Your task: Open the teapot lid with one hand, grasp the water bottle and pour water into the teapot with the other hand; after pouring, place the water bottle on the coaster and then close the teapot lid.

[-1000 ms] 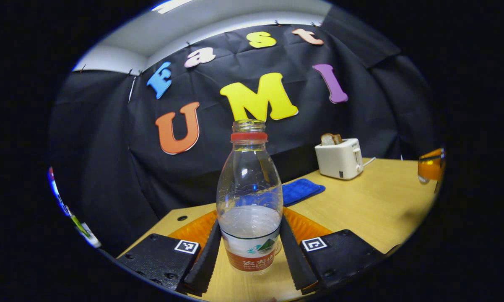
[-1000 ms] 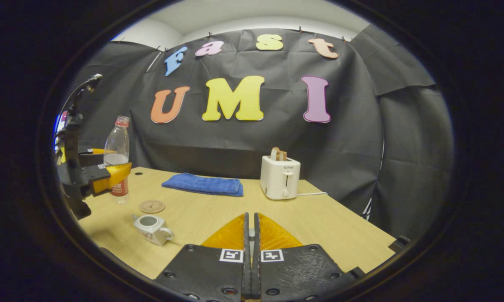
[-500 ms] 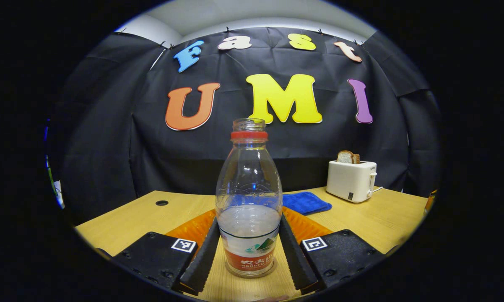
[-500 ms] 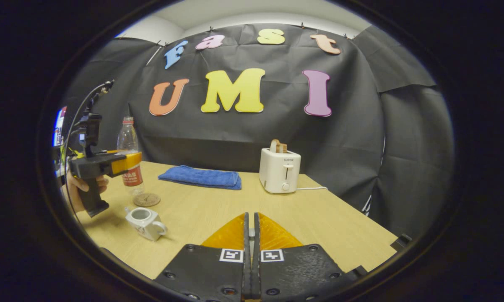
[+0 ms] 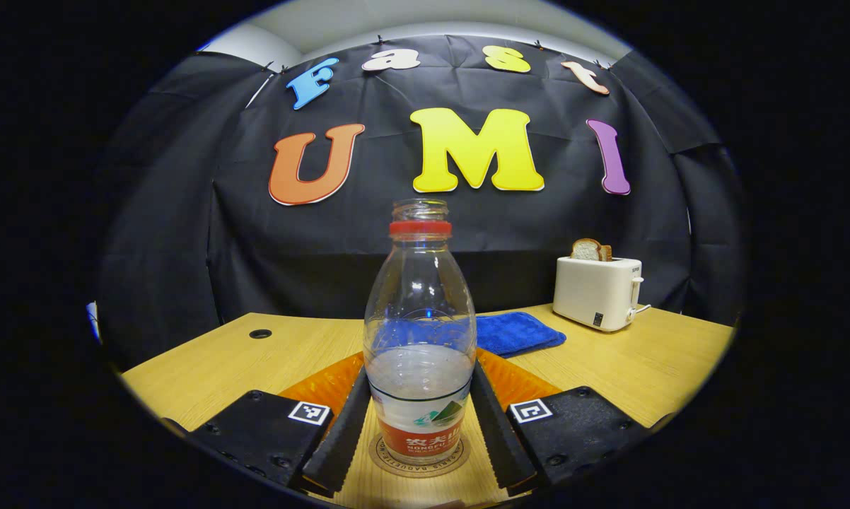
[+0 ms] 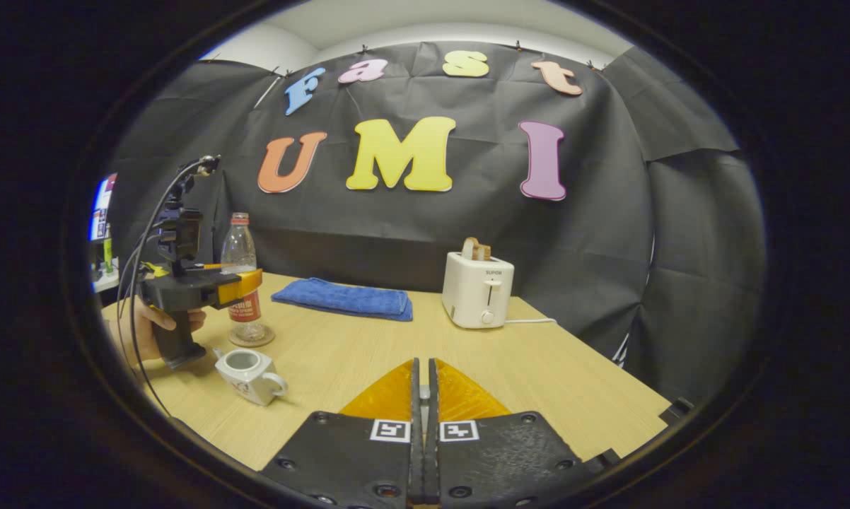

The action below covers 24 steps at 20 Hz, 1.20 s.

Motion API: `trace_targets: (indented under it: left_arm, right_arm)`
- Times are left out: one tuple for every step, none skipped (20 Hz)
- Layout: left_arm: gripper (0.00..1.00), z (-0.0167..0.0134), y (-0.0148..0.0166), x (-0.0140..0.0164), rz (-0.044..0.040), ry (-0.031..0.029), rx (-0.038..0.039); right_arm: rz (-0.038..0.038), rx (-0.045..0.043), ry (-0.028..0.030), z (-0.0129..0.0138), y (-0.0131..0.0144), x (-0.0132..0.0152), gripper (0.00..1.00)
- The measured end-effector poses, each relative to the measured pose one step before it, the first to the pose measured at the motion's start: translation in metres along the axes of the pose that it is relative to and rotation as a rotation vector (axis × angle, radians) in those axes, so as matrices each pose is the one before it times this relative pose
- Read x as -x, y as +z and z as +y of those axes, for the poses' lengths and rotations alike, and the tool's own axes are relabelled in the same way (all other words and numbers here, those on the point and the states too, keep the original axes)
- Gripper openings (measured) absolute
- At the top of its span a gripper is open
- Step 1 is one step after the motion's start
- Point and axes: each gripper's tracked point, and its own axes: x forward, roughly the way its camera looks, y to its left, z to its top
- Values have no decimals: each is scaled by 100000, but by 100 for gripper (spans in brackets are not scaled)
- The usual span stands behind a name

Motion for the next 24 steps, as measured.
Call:
trace_targets:
  left_arm:
    - [77,40,-307,-74,867,-205,-251]
    - [77,-95,-376,-43,918,-416,269]
    - [78,-78,-337,-58,1145,-263,301]
    - [78,80,64,27,-276,385,-238]
    - [79,17,218,163,-620,-181,345]
    - [79,-47,-65,-27,445,-375,-26]
    - [79,-71,-14,-96,-21,308,-616]
    - [80,136,105,177,-204,445,-358]
    - [80,46,93,39,-293,45,-505]
    - [83,-89,43,75,442,-558,-158]
    - [87,-164,-151,222,691,-632,212]
    - [90,-40,117,213,29,-190,-197]
    - [91,186,278,324,-1014,472,-1292]
    - [93,331,451,391,-1792,1386,-1158]
    - [94,122,200,294,-685,-15,-479]
    - [96,-128,222,437,-545,-695,673]
    - [96,-215,-19,632,-83,-1490,1886]
    - [96,-40,104,777,-640,-532,2689]
    - [96,317,84,978,-922,482,2855]
    - [96,171,54,957,-953,428,2634]
    - [96,77,265,986,-1308,438,2010]
    - [96,339,279,1060,-1046,1432,429]
    - [96,440,327,1037,-1426,1399,689]
    - [96,265,289,923,-576,819,-212]
  right_arm:
    - [176,102,133,4,-117,21,0]
    - [-169,13,-95,72,114,15,1]
    - [-291,-29,-102,-101,112,7,1]
    - [-361,-91,55,13,161,80,0]
    - [-136,-7,-17,40,-18,54,0]
    - [-17,91,-48,-17,-57,68,0]
    - [164,69,-16,-12,-63,-54,0]
    - [207,-69,-39,-31,-11,-60,0]
    - [190,-20,42,61,-77,-30,1]
    - [90,90,-6,71,7,-65,0]
    - [-28,132,-59,-6,-5,20,0]
    - [129,183,-114,30,-3,22,1]
    - [-554,109,218,127,105,110,1]
    - [-624,327,290,267,230,146,1]
    - [-158,492,-80,93,38,-24,1]
    - [-145,194,-64,90,3,119,0]
    - [263,181,53,272,-103,73,1]
    - [-102,418,364,383,13,116,0]
    - [-677,671,536,486,166,231,0]
    - [-692,976,433,553,231,113,0]
    - [-580,999,365,599,75,6,0]
    - [-945,569,616,528,179,166,1]
    - [-293,940,481,599,-67,134,1]
    - [-154,1186,219,607,-83,89,1]
